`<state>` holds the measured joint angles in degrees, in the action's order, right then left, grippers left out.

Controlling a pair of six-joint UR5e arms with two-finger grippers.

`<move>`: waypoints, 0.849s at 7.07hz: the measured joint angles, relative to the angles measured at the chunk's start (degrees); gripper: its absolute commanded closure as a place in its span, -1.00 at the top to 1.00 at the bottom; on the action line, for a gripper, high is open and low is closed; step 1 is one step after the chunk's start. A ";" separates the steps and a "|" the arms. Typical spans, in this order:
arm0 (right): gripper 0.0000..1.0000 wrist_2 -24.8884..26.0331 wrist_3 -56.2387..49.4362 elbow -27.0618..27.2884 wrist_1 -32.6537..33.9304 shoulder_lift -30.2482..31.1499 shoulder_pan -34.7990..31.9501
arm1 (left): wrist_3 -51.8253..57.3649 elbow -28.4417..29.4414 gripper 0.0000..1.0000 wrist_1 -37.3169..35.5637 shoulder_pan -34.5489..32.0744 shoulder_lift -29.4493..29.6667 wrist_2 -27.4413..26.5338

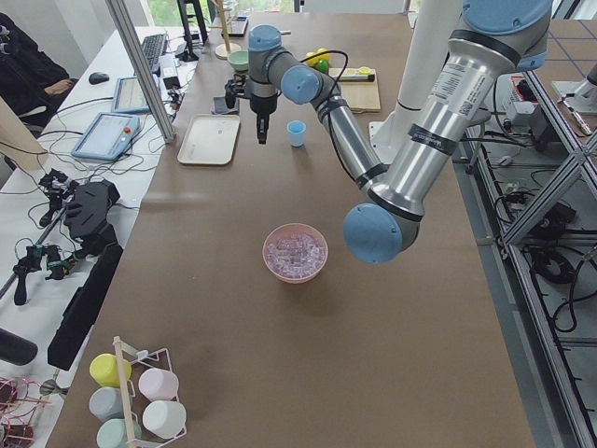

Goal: Put ice and strawberries in cup
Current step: 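Carry the ice cube with the left gripper over the light-blue cup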

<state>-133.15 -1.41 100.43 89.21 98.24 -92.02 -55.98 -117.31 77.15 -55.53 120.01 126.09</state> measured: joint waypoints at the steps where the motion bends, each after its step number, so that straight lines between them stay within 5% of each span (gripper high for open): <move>1: 1.00 0.01 -0.01 -0.01 0.00 -0.03 0.00 | -8.27 3.22 -1.00 8.28 5.33 3.01 -0.74; 4: 1.00 0.02 -0.08 -0.01 -0.06 0.01 0.00 | -15.22 13.20 -1.00 24.70 17.84 5.73 -11.76; 6: 1.00 0.05 -0.12 0.02 -0.09 0.01 0.00 | -15.79 17.63 -1.00 29.09 21.93 7.88 -15.56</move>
<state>-133.10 -1.53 100.45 89.12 98.26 -92.02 -71.77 -99.69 106.23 -33.60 127.89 110.53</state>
